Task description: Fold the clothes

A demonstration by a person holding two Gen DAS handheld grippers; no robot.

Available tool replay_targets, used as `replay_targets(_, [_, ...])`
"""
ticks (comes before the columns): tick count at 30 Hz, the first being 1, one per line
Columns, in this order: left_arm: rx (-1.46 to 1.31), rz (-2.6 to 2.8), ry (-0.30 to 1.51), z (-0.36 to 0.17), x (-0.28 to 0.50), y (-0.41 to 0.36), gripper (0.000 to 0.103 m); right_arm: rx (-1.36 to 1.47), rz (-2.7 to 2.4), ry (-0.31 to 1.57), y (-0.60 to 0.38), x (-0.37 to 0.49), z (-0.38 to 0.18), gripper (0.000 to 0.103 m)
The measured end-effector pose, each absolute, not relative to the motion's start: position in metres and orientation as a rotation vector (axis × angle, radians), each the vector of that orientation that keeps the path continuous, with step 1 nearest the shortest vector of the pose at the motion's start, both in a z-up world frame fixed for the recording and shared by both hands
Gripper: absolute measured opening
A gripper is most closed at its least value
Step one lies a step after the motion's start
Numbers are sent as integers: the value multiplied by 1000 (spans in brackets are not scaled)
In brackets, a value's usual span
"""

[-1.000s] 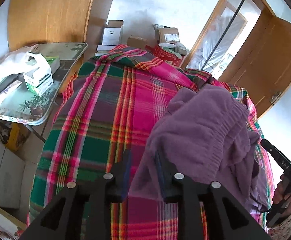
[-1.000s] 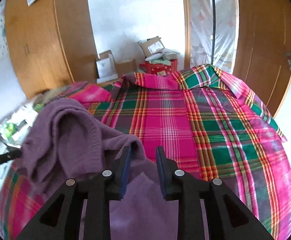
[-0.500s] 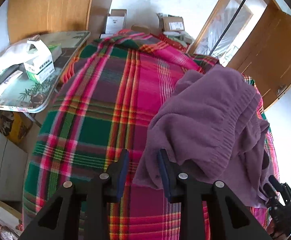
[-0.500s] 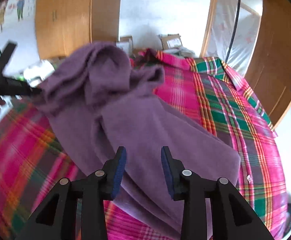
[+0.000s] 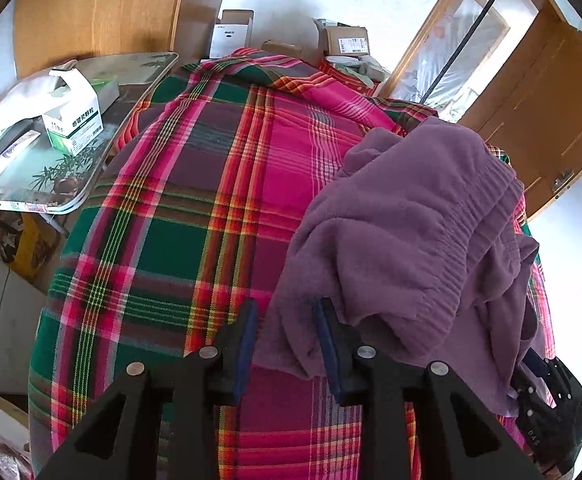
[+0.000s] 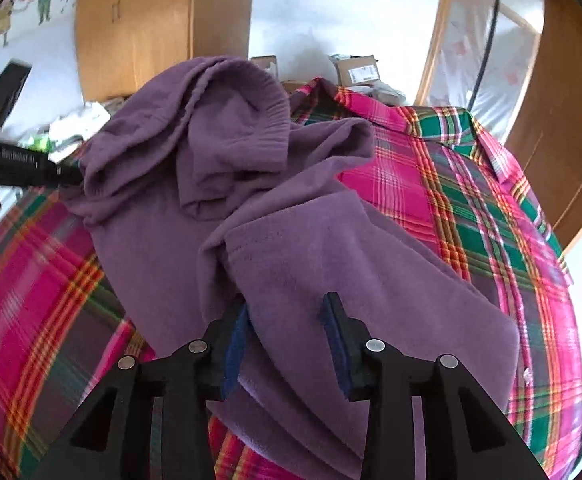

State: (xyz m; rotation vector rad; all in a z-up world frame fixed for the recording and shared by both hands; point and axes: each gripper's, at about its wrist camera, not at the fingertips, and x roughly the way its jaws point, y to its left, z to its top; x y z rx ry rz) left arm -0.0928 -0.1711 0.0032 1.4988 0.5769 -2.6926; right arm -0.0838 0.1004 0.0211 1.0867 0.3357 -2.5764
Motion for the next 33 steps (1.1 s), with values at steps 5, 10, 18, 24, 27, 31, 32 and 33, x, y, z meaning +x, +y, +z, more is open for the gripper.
replay_targets(5, [1501,-2686,565,3,-94,-171,30,1075,-2646,231,119,-85,30,9])
replay_targets(10, [1501,-2681,569,2,-95,-170,30,1056,-2760,167,150,-87,43,8])
replay_targets(18, [1500,-2667,575,2,-97,-169,30,1100,-2906,25,208,-104,52,8])
replay_targets(24, [1499,-2659,595,1,-96,-170,30,1147,-3040,-26,252,-114,52,9])
replay_targets(27, [1497,-2658,595,1,-96,-171,30,1201,-3081,-35,269,-110,48,10])
replay_targets(31, [1493,-2644,589,3,-96,-169,30,1274,-3095,-8,279,-106,45,17])
replay_targets(32, [1492,-2638,589,4,-95,-169,30,1288,-3091,1,279,-105,45,22])
replay_targets(33, [1491,-2631,588,5,-95,-168,30,1293,-3092,14,280,-104,45,24])
